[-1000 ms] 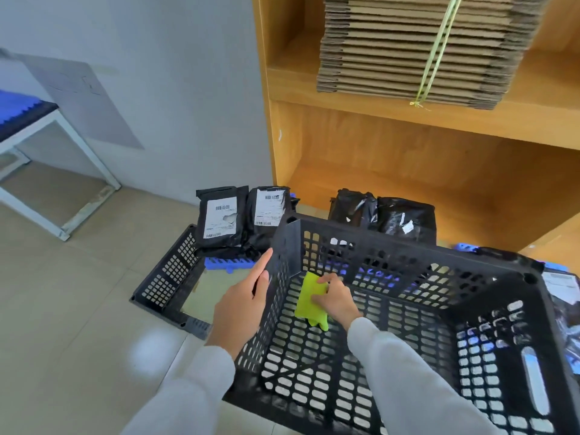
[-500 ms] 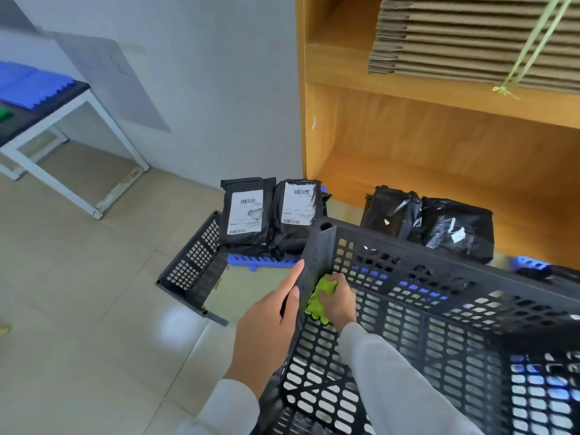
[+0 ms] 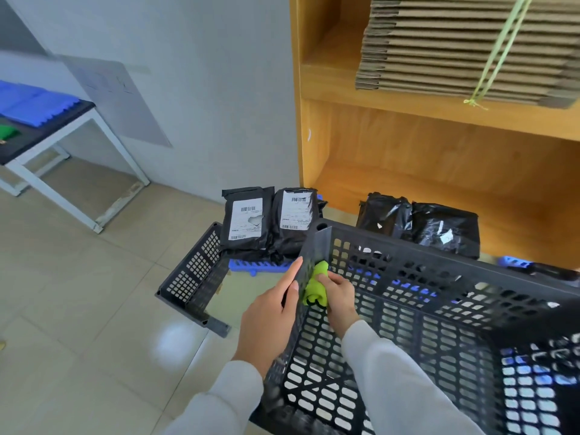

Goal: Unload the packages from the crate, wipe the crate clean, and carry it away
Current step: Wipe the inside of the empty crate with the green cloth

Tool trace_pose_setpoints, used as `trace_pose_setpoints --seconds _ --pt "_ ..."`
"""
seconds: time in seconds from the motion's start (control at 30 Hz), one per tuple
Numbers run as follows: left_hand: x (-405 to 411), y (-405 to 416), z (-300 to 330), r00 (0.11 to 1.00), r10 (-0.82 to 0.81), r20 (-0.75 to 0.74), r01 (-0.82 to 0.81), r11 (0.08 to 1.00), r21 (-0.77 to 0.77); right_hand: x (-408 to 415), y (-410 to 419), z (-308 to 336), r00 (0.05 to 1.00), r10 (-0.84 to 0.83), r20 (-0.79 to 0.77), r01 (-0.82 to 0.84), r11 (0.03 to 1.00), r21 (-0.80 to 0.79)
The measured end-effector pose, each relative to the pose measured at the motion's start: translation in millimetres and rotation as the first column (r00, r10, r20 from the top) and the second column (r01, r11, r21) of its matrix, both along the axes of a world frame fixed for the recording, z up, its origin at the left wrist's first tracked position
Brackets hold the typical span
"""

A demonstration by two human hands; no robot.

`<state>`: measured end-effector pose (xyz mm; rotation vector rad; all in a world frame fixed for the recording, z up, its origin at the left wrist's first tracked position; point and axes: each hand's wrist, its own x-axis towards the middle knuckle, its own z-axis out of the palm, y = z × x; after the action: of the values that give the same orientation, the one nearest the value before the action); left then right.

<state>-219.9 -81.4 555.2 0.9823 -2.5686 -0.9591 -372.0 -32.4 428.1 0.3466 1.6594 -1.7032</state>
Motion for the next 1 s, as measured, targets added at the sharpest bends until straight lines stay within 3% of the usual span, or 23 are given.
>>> trace_pose_setpoints --seconds 0.53,0.73,1.0 --pt "2.0 3.1 6.7 1.0 0.001 0.026 -0.002 1.0 0.026 7.7 8.1 102.7 0.957 0.042 -0.288 -0.086 0.986 -0.141" --pt "1.8 1.9 4.5 1.0 -0.003 -0.003 0.004 1.0 0.029 5.5 5.9 91.5 0.908 0.091 -0.409 -0.112 0.993 -0.025" --pt "0.3 -1.4 -2.5 0.999 0.0 -0.035 0.001 1.0 0.027 5.4 5.7 48.0 0.906 0.161 -0.392 -0.124 0.985 0.118"
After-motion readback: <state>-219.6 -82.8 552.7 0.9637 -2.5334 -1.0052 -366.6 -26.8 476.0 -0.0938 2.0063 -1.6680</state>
